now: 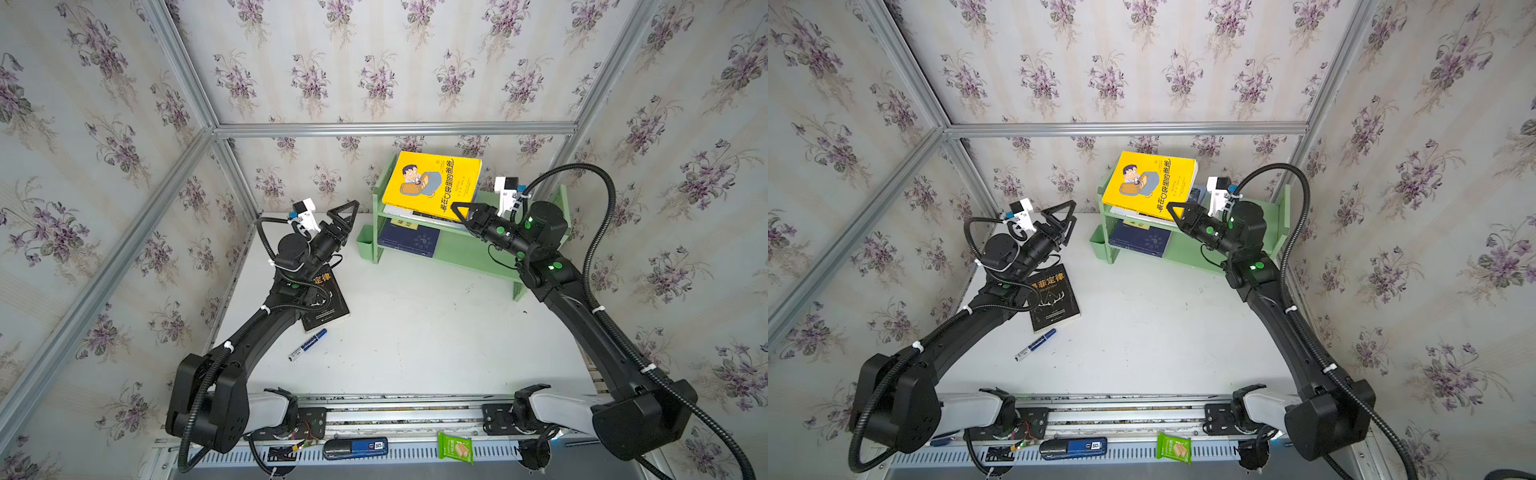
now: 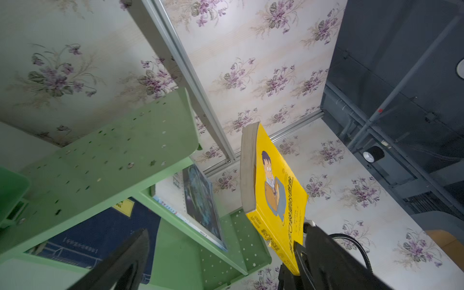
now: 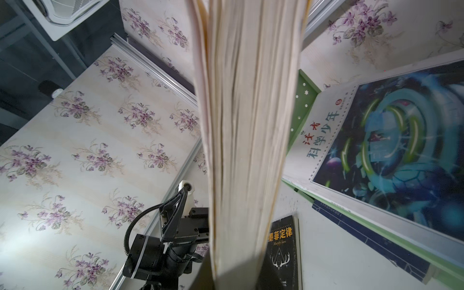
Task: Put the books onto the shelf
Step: 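Lower the yellow book onto the shelf top with both grippers, then push the yellow book flat with the right gripper while the left draws back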
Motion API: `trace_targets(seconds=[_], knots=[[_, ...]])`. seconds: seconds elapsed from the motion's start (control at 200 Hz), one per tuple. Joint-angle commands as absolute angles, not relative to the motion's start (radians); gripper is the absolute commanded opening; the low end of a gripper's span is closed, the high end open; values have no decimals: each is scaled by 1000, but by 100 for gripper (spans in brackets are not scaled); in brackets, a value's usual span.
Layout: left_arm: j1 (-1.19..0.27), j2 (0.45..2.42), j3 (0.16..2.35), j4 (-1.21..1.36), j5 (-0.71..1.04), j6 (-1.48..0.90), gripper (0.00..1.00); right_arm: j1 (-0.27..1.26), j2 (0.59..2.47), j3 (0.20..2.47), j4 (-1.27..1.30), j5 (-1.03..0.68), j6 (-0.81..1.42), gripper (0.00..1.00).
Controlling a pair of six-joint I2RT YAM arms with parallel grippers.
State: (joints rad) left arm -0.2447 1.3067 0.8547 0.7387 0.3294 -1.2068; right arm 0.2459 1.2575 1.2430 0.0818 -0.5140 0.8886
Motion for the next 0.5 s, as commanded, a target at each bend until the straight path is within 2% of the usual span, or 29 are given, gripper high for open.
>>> trace_targets(seconds=[0.0,0.495], knots=[[-223,1303,832,744,351,-1224,99,244,1291,1300,123,-460,861,11],[-183,1416,826,828,451,-1292,99,231,1441,1373,35,-414,835,11]])
